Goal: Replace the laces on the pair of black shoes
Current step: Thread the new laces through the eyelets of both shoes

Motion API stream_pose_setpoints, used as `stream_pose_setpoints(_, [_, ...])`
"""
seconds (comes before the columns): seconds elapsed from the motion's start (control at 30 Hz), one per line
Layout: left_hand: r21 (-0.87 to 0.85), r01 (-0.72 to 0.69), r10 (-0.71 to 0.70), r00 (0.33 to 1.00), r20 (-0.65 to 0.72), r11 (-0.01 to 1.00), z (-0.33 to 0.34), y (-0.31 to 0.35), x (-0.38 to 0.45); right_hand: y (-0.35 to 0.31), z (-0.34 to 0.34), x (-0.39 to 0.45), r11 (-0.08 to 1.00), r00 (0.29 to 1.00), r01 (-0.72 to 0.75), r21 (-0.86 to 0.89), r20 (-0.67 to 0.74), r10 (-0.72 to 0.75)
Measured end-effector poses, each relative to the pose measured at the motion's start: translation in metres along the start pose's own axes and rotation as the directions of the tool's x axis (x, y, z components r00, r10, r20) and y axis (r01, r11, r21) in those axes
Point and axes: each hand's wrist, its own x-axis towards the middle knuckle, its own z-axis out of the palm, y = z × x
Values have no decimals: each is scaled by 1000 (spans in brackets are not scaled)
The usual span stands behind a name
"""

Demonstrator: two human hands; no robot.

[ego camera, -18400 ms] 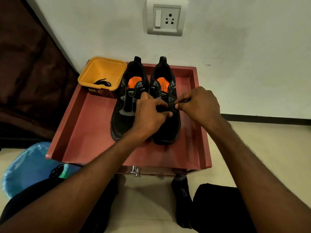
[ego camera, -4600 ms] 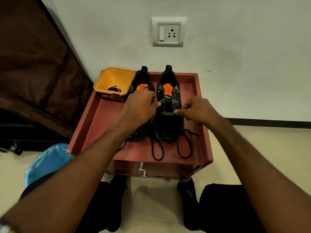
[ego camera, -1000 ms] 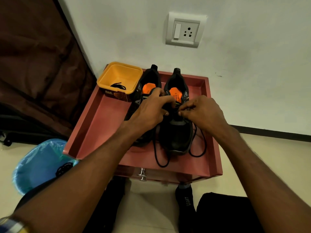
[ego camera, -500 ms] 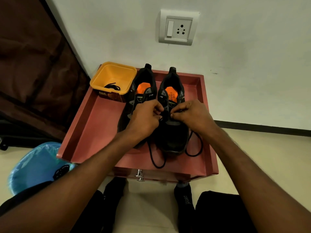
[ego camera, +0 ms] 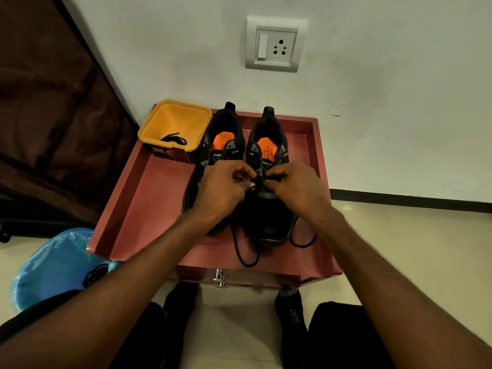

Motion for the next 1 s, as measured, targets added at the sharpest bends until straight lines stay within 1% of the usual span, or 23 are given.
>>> stream_pose_setpoints(0.07, [7,9,-9,1000,-3,1000,-1,0,0,-5,2,-4,996,998,6,-91,-62,-11])
stream_pose_setpoints(0.13, [19,17,-17,1000,-4,1000,-1,-1,1,-6,0,-3,997,998,-1,-71,-69,-4])
stream_pose_setpoints(0.17, [24,19,-19,1000,-4,1000,-1,-1,1,-4,-1,-1,1000,999,-3,-28,-43,2])
stream_pose_setpoints(0.23, [33,19,-19,1000,-5,999,-1,-1,2,-2,-3,3,993,1000,-23,115,19,21])
stream_pose_setpoints(0.3, [43,14,-14,1000,-4,999,-1,1,2,-2,-6,5,962,995,-69,264,85,47])
stream_pose_setpoints(0.33, [48,8,-7,1000,-2,999,-1,2,1,-2,-9,7,951,991,-83,299,125,47])
stream_pose_setpoints(0.4, [41,-10,10,1000,1,999,-2,4,0,-4,-16,8,959,978,-88,270,205,32])
stream_pose_setpoints(0.47, [47,-46,46,999,-3,998,-1,8,-3,-4,-22,9,976,966,-55,213,258,-2])
stream_pose_setpoints(0.57, [133,-88,93,995,-28,987,1,12,-5,-3,-25,7,986,954,5,169,296,-56])
stream_pose_setpoints(0.63, [146,-89,95,995,-35,985,1,14,-2,-4,-28,5,991,949,54,120,304,-89])
stream_pose_setpoints(0.67, [106,-102,106,994,-34,989,-2,18,-1,-3,-30,5,992,948,67,103,304,-96])
stream_pose_setpoints(0.7, [2,-112,112,993,-37,994,-5,24,2,-2,-33,5,992,949,77,95,298,-102])
stream_pose_setpoints(0.73, [-177,-106,99,994,-49,979,-11,31,5,0,-35,5,992,950,85,96,291,-110])
stream_pose_setpoints(0.77, [-406,-81,62,996,-60,910,-19,38,8,2,-37,4,991,951,92,100,287,-117])
stream_pose_setpoints(0.8, [-606,-38,5,998,-56,794,-28,44,10,2,-39,3,990,952,101,96,279,-125])
stream_pose_setpoints(0.83, [-708,1,-55,997,-53,706,-36,47,13,3,-40,2,991,953,112,79,274,-130])
stream_pose_setpoints(0.87, [-702,23,-95,993,-64,712,-40,45,16,2,-42,2,991,953,122,59,271,-134])
stream_pose_setpoints(0.9, [-572,14,-85,992,-98,820,-42,40,20,1,-42,1,991,953,126,46,271,-134])
stream_pose_setpoints(0.93, [-340,-30,-11,993,-118,940,-41,32,21,0,-42,1,992,954,122,42,271,-129])
stream_pose_setpoints(0.97, [-76,-99,93,992,-83,992,-37,23,20,-2,-42,0,992,954,118,45,273,-126])
stream_pose_setpoints(1.0, [145,-167,168,986,9,975,-31,17,18,-3,-42,0,992,953,116,49,275,-125])
